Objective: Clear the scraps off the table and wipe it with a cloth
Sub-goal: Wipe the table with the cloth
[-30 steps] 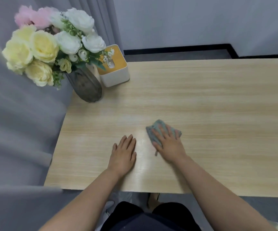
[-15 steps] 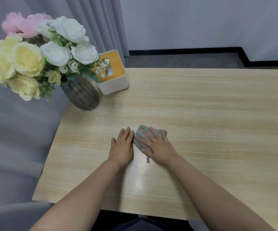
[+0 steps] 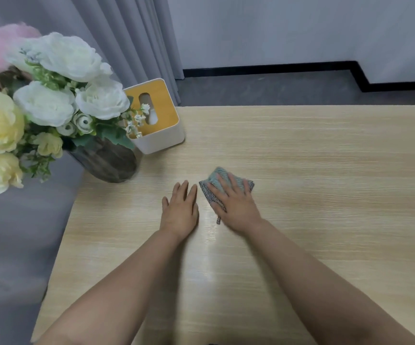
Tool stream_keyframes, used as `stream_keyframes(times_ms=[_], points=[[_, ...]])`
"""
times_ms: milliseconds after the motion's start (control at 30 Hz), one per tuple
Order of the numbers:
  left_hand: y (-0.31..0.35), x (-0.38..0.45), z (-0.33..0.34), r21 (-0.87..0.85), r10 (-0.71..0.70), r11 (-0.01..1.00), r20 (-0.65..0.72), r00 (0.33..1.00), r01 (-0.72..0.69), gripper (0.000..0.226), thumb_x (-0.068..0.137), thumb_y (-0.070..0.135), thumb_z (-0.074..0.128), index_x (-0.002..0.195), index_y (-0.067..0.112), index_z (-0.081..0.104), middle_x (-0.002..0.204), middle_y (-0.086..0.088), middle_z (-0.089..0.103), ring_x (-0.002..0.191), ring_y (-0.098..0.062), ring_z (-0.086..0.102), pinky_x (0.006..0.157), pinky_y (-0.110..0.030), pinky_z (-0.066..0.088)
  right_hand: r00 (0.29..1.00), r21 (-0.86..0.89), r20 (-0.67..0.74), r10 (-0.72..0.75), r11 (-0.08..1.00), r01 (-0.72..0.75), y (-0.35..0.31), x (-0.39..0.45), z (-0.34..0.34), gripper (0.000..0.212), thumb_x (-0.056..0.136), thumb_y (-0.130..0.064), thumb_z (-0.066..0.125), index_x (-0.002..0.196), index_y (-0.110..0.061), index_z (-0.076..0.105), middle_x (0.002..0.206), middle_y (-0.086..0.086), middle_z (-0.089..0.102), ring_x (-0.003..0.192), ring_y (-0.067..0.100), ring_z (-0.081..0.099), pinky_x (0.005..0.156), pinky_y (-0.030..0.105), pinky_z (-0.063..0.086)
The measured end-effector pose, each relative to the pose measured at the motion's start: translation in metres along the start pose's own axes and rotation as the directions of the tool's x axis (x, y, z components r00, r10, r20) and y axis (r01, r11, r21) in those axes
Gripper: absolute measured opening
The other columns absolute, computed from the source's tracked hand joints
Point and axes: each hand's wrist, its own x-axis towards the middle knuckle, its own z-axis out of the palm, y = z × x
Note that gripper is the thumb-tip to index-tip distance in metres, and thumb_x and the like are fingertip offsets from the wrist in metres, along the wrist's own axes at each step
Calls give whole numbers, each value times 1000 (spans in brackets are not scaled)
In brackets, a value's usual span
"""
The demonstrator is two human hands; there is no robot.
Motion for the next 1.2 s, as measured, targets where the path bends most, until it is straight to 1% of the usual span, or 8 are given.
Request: stream_keyframes(times_ms=[67, 133, 233, 567, 733, 967, 1067, 1200], points=[[0, 10, -3, 30, 37, 999, -22, 999, -37, 51, 100, 29, 29, 149, 24, 15, 158, -1, 5, 146, -18, -3, 115, -48, 9, 999, -19, 1, -34, 999, 34, 14, 10, -7, 58, 93, -59, 14, 148, -40, 5, 158, -8, -5, 144, 16, -16, 110, 41, -21], [0, 22, -7, 22, 70, 997, -14, 997, -70, 51, 100, 30, 28, 149, 26, 16, 158, -1, 6, 146, -17, -5, 116, -49, 7, 999, -4, -8, 41, 999, -41, 27, 25, -17, 57, 97, -54, 22, 148, -40, 2, 158, -8, -8, 144, 15, -17, 111, 41, -19], [-1, 38, -13, 21, 94, 995, 15, 995, -95, 52, 100, 34, 28, 150, 27, 14, 159, 0, 4, 146, -17, -7, 116, -50, 5, 985, 9, -2, 172, 985, -172, 41, 55, -33, 57, 98, -53, 22, 148, -38, 0, 157, -6, -12, 143, 16, -18, 112, 43, -17], [-9, 54, -4, 59, 137, 989, -4, 991, -136, 53, 101, 41, 21, 150, 31, 6, 159, 5, -7, 145, -14, -13, 115, -45, -3, 936, 68, -11, 352, 934, -351, 54, 148, -58, 61, 96, -57, 22, 149, -36, 0, 158, 0, -14, 143, 25, -19, 110, 52, -16], [-14, 55, 0, 58, 178, 983, -50, 983, -175, 68, 86, 51, 1, 150, 31, 15, 159, 3, 6, 146, -17, -3, 115, -47, 5, 929, 57, 1, 370, 928, -369, 56, 182, -67, 63, 95, -58, 24, 149, -36, -1, 157, 0, -15, 143, 27, -19, 109, 56, -14], [-14, 56, 3, 49, 182, 983, -69, 981, -179, 66, 87, 51, 4, 149, 30, 18, 159, 3, 10, 146, -18, 1, 114, -48, 7, 923, 71, 13, 385, 920, -385, 59, 203, -77, 61, 96, -55, 23, 149, -34, 0, 158, 2, -10, 143, 27, -17, 110, 57, -13], [-14, 56, 6, 43, 173, 985, -79, 982, -170, 66, 88, 50, 6, 149, 30, 19, 159, 3, 10, 146, -18, 1, 114, -49, 6, 950, 59, -39, 309, 950, -307, 43, 190, -66, 56, 99, -47, 21, 150, -31, 3, 159, 2, -7, 144, 25, -13, 111, 55, -12], [-12, 55, 8, 29, 166, 986, -116, 979, -163, 61, 91, 46, 16, 147, 27, 28, 157, 0, 19, 146, -20, 11, 113, -52, 13, 999, -13, -40, 16, 1000, -16, 21, 146, -44, 54, 99, -47, 22, 149, -36, 5, 159, -2, -4, 145, 22, -12, 112, 52, -13]])
